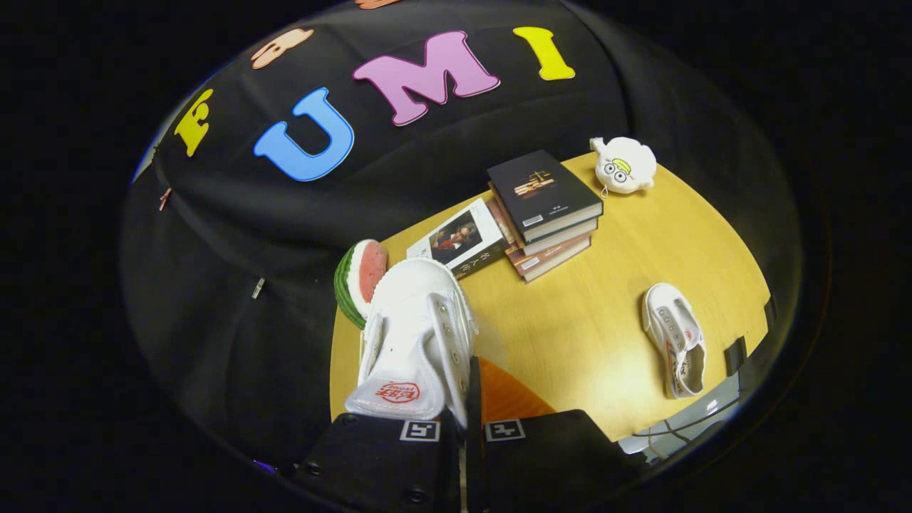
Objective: Open the storage box then place both shoes into the box .Put the left shoe in first, then the right shoe, with the right side of both shoes facing outward in a uniform manner.
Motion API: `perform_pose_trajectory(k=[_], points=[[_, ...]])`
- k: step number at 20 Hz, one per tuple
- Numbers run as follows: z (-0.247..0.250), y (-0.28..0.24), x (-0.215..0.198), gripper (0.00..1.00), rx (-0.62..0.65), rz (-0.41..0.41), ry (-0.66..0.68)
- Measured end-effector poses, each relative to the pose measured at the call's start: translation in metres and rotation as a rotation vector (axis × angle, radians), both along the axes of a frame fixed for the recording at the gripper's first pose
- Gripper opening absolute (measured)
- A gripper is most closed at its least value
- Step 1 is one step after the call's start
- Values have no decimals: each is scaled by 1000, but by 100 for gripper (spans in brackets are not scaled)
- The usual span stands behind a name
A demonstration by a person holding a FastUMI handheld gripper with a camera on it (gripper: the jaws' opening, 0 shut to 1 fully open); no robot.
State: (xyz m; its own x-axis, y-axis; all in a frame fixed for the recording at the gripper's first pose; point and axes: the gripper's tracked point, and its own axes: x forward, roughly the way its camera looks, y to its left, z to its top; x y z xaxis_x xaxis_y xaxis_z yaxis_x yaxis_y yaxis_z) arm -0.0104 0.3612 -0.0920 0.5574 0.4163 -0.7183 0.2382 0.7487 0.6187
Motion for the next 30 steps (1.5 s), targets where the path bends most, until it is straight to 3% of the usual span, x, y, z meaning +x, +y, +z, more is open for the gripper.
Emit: perform_pose_trajectory(k=[10,17,22,30], points=[[-40,109,-17,8,-74,123,92],[-58,140,-5,8,-96,91,125],[-61,136,3,8,-95,7,128],[-80,140,1,8,-131,-24,127]])
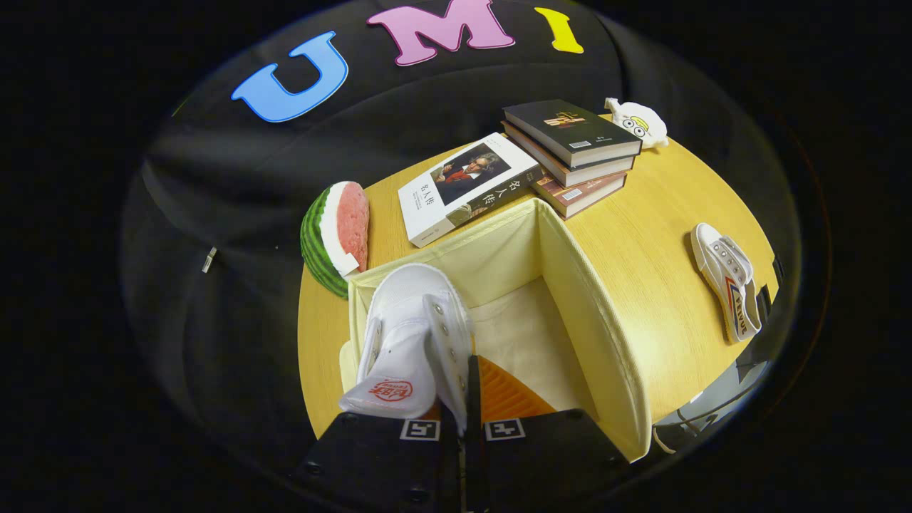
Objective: Open the storage box then place both shoes into the box .Put the left shoe in first, then the right shoe, with the right side of both shoes facing outward in a uniform manner.
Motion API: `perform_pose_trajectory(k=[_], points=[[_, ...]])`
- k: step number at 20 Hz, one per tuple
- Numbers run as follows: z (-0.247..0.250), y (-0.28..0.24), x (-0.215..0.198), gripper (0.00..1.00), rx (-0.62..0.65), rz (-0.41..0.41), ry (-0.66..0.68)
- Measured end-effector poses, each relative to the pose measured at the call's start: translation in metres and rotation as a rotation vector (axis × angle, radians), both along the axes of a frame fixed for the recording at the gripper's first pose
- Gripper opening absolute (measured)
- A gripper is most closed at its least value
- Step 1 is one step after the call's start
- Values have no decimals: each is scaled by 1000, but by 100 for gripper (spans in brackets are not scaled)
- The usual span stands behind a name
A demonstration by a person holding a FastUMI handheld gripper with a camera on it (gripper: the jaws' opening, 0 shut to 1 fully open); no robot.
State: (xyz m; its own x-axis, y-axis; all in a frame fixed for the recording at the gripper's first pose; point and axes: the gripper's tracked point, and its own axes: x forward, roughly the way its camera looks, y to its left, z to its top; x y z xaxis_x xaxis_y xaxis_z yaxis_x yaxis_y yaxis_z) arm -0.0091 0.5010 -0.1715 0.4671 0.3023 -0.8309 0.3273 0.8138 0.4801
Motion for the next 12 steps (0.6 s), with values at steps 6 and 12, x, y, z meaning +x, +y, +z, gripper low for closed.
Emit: perform_pose_trajectory(k=[6,12], points=[[13,16,6,65,126,17,-46],[41,-11,12,99,137,-1,-129]])
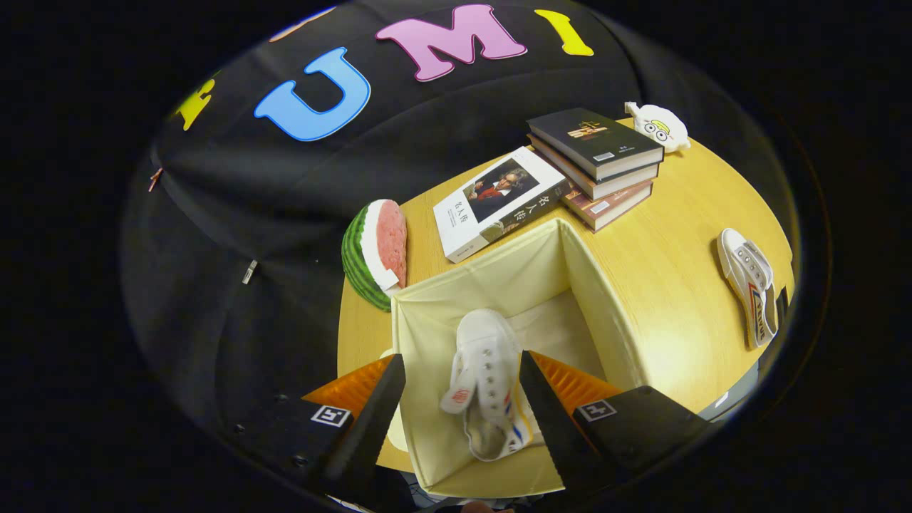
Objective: Open the storage box then place both shoes into the box .Put the left shoe in first, then the right shoe, with the right side of both shoes facing outward in a uniform manner.
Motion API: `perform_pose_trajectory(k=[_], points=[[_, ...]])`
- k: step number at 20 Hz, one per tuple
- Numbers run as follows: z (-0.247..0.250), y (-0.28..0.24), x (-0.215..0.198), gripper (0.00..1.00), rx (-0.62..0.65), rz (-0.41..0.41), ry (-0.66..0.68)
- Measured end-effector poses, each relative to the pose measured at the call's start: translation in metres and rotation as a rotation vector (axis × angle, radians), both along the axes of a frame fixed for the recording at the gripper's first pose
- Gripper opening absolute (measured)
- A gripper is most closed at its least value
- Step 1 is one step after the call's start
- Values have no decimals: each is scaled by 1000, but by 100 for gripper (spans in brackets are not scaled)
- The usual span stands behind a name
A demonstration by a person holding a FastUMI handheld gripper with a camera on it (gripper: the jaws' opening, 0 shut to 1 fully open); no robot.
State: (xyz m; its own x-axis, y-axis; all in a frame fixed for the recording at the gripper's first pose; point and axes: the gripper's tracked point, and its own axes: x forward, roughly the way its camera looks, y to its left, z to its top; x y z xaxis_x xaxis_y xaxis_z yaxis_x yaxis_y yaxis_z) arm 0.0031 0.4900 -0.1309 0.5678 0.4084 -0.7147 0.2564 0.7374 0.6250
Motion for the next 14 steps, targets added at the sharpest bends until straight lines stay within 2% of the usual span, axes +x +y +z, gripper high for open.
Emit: perform_pose_trajectory(k=[4,8,14], points=[[24,-49,0,99,-30,-24,-76],[54,-128,-3,98,-101,-83,-198],[46,-265,-25,99,-351,-129,-296]])
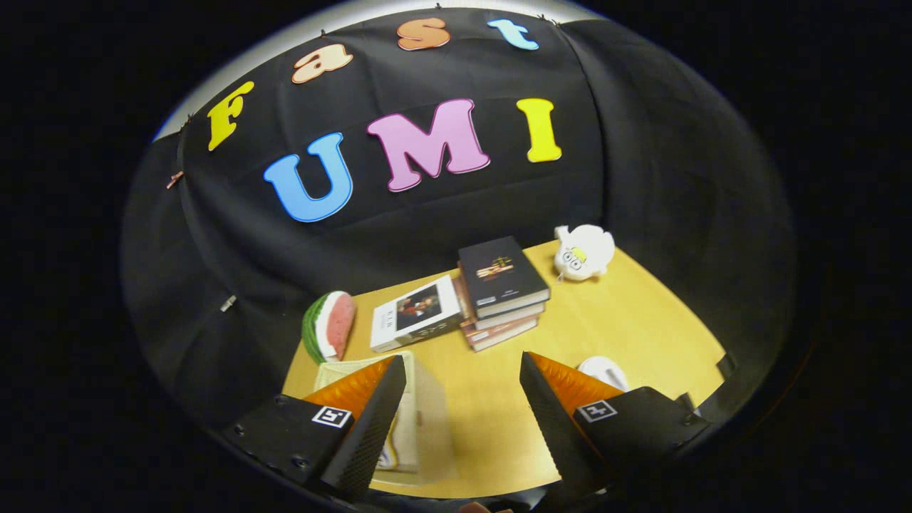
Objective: Open the storage box then place both shoes into the box .Put the left shoe in first, then the right shoe, with the right side of both shoes facing outward in a uniform manner.
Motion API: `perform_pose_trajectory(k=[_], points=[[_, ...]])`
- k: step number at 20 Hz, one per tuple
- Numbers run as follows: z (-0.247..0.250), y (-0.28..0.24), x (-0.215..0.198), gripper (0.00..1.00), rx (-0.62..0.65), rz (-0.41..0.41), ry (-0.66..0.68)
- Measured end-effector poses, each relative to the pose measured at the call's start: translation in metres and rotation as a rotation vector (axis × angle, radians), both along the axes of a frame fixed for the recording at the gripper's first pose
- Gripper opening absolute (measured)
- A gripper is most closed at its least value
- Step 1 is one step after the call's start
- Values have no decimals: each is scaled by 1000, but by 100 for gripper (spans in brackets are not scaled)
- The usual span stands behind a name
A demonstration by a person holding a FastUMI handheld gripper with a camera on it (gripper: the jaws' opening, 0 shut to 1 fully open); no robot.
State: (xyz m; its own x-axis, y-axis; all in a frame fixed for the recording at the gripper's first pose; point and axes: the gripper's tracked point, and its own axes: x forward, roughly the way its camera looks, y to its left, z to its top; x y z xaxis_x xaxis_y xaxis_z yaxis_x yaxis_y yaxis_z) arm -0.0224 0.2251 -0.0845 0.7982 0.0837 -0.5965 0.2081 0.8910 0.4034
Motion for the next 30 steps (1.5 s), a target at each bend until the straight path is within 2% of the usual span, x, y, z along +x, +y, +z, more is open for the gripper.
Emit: perform_pose_trajectory(k=[6,8,12,14,18,22,27,30], points=[[-47,-103,-38,99,-144,15,53],[-74,-126,-53,99,-173,55,95],[-137,-145,-78,99,-141,142,173],[-171,-146,-90,99,-124,176,220],[-232,-133,-116,99,-121,298,324],[-273,-125,-118,97,-123,363,373],[-306,-124,-98,95,-124,369,399],[-314,-123,-79,87,-92,336,391]])
